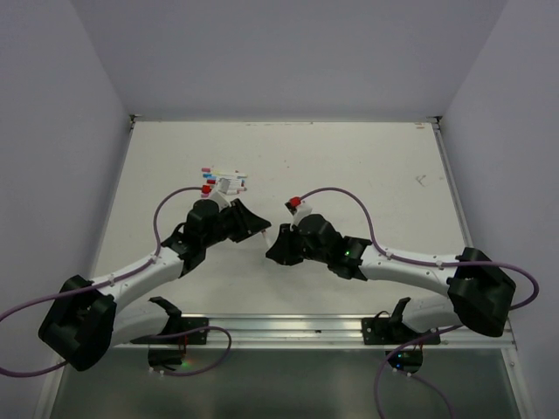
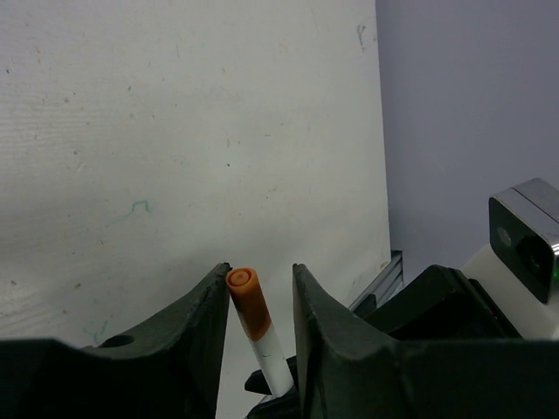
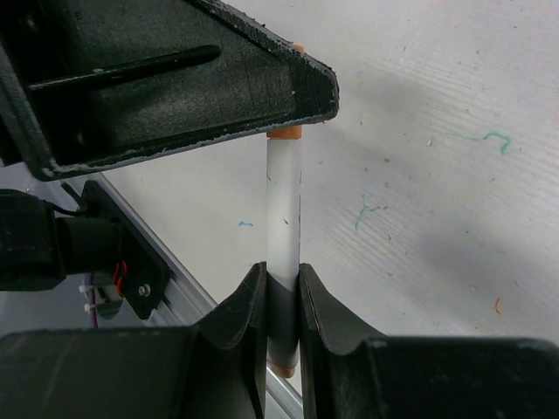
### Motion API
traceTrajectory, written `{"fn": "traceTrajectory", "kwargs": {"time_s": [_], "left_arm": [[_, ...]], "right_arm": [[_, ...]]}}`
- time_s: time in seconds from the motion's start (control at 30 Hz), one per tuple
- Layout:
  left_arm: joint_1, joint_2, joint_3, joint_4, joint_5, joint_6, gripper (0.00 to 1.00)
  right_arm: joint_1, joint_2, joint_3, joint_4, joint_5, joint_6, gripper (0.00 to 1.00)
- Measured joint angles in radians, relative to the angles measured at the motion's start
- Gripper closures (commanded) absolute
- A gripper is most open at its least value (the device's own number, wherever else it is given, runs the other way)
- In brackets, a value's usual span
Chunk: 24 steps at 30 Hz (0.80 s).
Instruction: Open the pen caps
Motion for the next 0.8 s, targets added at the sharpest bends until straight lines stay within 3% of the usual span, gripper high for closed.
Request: {"fn": "traceTrajectory", "kwargs": {"time_s": [0.03,0.13,0.17,0.6,0.8], "left_arm": [[0.000,0.002,0.000,0.003,-0.001,-0.001,0.68],[0.002,0.010,-0.003,0.011,-0.005,-0.008,0.88],[0.002,0.012,-0.004,0.017,-0.004,-0.017,1.00],[0.045,0.048,-0.049,0.148,0.028,-0.083,1.00],[0.085,0.149,0.115,0.017,0.109,-0.014,1.00]], "right_arm": [[-0.001,0.000,0.000,0.001,-0.002,0.000,1.00],[-0.002,0.000,0.000,0.003,-0.002,0.000,1.00],[-0.002,0.000,0.000,0.003,-0.002,0.000,1.00],[-0.002,0.016,-0.037,0.082,0.003,0.014,1.00],[0.007,0.008,-0.085,0.194,0.102,0.042,1.00]]}}
